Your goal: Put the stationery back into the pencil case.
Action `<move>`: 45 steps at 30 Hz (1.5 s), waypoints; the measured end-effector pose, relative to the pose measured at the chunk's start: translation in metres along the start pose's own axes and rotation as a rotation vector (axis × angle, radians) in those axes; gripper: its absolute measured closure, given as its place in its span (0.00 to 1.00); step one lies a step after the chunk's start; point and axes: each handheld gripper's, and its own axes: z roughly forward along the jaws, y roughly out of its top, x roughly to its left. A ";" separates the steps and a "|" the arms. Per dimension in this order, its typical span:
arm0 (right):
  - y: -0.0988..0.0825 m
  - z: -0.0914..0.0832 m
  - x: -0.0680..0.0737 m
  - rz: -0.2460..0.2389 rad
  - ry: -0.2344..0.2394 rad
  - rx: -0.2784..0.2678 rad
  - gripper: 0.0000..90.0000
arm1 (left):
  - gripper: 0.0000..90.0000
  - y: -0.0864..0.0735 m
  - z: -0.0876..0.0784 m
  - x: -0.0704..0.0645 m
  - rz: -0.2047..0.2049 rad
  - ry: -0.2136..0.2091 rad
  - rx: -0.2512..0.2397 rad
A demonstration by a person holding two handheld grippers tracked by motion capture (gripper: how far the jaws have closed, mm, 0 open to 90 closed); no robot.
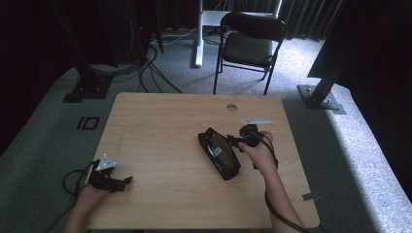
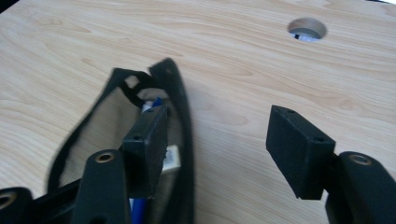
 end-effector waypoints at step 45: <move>-0.120 -0.033 -0.100 0.212 -0.351 0.017 0.20 | 0.02 0.000 0.000 0.000 0.000 0.000 0.000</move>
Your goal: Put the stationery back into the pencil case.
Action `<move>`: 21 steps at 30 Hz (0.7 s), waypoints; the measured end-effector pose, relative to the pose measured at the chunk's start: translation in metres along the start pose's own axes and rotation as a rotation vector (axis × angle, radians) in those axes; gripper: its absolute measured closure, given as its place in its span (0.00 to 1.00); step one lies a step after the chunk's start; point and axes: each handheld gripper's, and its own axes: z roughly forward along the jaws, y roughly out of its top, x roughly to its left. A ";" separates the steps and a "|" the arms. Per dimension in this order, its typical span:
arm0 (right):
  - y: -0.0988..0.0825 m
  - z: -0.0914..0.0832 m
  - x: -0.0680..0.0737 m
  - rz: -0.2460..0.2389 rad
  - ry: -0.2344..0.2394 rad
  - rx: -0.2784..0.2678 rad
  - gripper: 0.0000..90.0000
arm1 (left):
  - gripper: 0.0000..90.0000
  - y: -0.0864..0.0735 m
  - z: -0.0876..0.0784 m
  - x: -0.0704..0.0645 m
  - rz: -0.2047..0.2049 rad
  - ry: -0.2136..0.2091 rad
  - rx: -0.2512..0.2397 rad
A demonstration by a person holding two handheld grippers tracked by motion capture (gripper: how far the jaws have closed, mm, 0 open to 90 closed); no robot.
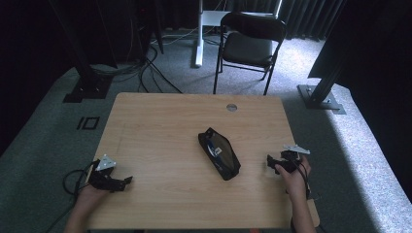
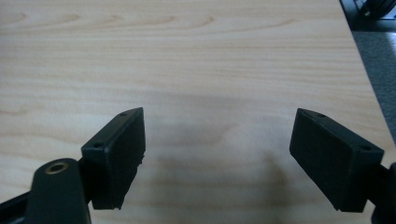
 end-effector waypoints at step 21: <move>-0.032 -0.011 0.001 -0.045 0.002 -0.003 0.14 | 0.02 0.000 0.000 0.000 0.001 0.000 0.001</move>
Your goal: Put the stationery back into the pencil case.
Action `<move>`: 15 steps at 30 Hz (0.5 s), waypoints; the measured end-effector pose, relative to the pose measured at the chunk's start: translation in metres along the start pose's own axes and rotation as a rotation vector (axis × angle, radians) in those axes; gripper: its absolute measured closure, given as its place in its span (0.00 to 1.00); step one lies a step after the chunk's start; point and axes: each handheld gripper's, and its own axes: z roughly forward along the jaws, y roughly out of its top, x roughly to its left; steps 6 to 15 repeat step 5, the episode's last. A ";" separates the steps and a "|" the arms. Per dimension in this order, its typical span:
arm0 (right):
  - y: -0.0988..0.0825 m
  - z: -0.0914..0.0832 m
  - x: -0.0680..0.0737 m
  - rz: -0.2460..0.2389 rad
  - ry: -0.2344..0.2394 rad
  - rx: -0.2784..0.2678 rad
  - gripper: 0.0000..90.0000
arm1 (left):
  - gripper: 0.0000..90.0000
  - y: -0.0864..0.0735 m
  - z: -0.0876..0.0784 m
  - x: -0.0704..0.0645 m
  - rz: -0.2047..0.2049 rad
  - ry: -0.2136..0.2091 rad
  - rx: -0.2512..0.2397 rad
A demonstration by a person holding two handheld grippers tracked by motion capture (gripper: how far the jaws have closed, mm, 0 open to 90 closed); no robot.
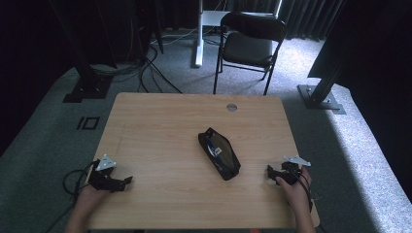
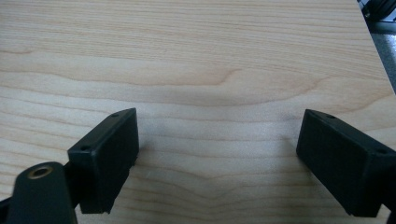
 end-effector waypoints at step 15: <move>0.000 0.000 0.000 -0.001 0.001 0.000 0.14 | 0.02 0.000 0.000 0.000 -0.003 0.004 0.000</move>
